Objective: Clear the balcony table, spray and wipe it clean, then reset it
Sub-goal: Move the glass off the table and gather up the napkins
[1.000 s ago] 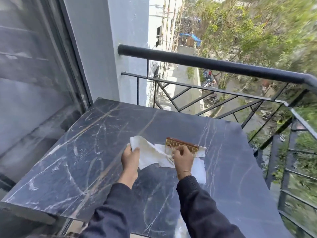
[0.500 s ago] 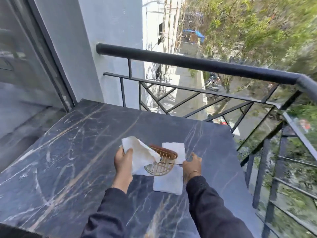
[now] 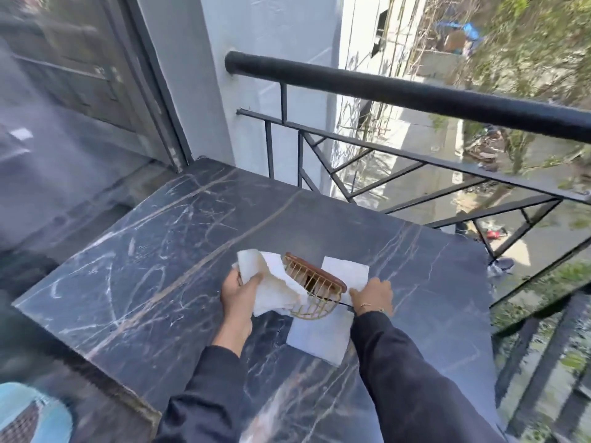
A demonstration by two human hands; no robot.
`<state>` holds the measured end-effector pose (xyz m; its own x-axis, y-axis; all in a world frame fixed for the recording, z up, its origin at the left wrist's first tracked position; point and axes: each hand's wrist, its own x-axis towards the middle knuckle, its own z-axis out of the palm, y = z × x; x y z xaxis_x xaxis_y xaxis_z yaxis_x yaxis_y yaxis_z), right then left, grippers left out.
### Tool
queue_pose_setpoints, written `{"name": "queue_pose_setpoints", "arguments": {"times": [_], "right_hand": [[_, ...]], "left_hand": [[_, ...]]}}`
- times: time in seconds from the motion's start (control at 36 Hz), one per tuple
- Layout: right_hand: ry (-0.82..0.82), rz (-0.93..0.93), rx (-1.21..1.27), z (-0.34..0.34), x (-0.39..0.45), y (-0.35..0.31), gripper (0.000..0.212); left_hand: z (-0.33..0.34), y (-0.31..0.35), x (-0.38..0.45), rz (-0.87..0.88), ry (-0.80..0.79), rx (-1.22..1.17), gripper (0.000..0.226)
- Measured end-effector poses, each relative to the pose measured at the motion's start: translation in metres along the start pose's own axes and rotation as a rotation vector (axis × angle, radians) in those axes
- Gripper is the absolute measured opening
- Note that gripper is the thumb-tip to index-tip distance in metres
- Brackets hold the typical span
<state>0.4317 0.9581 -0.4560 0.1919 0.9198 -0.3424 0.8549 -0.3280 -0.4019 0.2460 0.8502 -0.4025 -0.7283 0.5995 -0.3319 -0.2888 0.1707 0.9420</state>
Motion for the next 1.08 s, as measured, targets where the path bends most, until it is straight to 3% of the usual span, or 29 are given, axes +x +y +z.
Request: {"name": "queue_pose_setpoints", "arguments": {"times": [0.22, 0.33, 0.53, 0.67, 0.78, 0.92, 1.08], "right_hand": [[-0.065, 0.062, 0.05, -0.004, 0.002, -0.004, 0.035], [-0.094, 0.074, 0.253, -0.009, 0.0, -0.003, 0.031], [0.108, 0.186, 0.561, -0.037, -0.017, -0.002, 0.029], [0.292, 0.017, 0.673, -0.066, -0.037, -0.034, 0.037], [0.344, -0.169, 0.751, -0.075, -0.055, -0.074, 0.049], [0.137, -0.332, 1.013, -0.073, -0.081, -0.122, 0.05], [-0.11, -0.34, 1.166, -0.044, -0.114, -0.15, 0.041]], "left_hand": [[-0.002, -0.004, -0.002, -0.019, -0.012, 0.043, 0.029], [-0.004, -0.002, 0.0, -0.012, -0.015, 0.051, 0.025], [-0.005, 0.01, 0.004, 0.073, -0.077, 0.141, 0.023], [-0.007, 0.019, 0.01, 0.166, -0.151, 0.308, 0.031], [-0.011, 0.027, 0.01, 0.277, -0.188, 0.427, 0.042], [-0.016, 0.033, 0.02, 0.224, -0.275, 0.474, 0.032], [-0.032, 0.047, 0.034, 0.068, -0.355, 0.229, 0.022]]}}
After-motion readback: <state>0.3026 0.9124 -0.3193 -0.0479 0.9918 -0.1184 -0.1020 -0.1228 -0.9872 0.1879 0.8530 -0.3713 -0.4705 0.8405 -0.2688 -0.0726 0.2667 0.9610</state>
